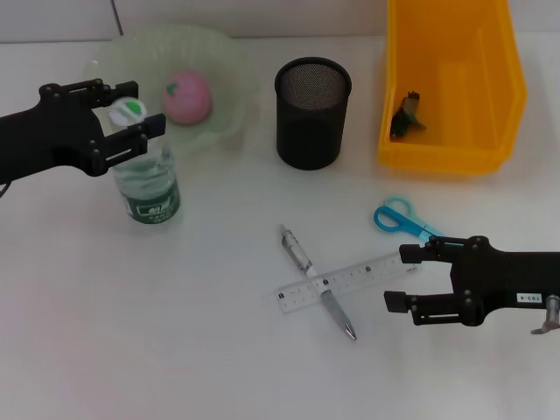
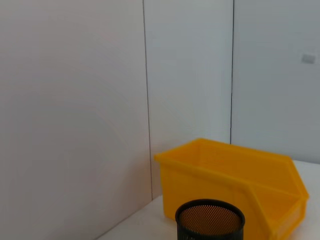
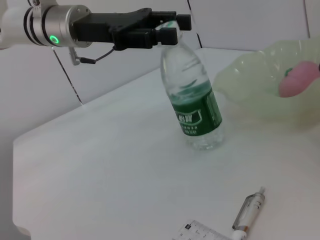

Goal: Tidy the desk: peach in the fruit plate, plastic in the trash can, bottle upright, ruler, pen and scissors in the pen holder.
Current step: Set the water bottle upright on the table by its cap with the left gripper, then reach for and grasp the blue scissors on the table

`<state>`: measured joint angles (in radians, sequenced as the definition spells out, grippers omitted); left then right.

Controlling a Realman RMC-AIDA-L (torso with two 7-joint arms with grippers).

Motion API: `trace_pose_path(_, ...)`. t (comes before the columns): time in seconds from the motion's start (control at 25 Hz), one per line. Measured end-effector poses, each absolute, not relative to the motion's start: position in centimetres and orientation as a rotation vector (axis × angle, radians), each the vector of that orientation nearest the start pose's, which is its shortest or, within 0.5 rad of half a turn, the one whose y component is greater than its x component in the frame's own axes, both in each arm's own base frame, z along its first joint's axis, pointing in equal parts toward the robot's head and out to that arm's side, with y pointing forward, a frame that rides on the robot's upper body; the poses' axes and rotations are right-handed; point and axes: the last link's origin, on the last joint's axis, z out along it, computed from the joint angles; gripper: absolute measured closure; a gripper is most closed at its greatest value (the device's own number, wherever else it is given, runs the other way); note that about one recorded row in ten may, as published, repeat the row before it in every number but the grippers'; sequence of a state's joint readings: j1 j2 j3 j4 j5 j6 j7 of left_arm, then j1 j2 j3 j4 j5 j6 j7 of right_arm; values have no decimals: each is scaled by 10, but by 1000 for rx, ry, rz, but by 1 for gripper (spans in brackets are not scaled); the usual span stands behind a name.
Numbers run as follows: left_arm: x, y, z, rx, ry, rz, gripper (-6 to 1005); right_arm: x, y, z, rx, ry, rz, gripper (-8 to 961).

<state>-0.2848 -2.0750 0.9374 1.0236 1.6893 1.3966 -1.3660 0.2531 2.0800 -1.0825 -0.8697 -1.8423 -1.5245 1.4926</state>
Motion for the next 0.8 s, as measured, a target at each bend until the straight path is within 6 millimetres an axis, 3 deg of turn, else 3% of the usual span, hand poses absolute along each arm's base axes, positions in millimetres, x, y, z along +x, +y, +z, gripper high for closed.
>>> trace_pose_path(0.08, -261, 326, 52, -2472, -368, -659, 450, 285, 269, -16, -2819, 732, 567, 135)
trace_pose_path(0.28, -258, 325, 62, -2440, -334, -669, 248, 286, 267, -14, -2814, 736, 572, 136)
trace_pose_path(0.52, -261, 311, 88, -2302, -331, -788, 225, 287, 265, 4, -2759, 740, 583, 136)
trace_pose_path(0.56, -262, 296, 84, -2331, -285, -833, 221, 286, 265, 15, -2737, 746, 589, 136)
trace_pose_path(0.64, -261, 287, 76, -2378, -244, -847, 213, 280, 265, 27, -2727, 736, 595, 136)
trace_pose_path(0.72, -260, 278, 65, -2434, -200, -863, 206, 265, 269, 53, -2706, 762, 563, 136)
trace_pose_path(0.76, -257, 258, 29, -2593, -126, -924, 202, 265, 269, 53, -2706, 762, 563, 136)
trace_pose_path(0.8, -256, 257, 25, -2608, -128, -930, 204, 260, 270, 60, -2698, 798, 530, 136)
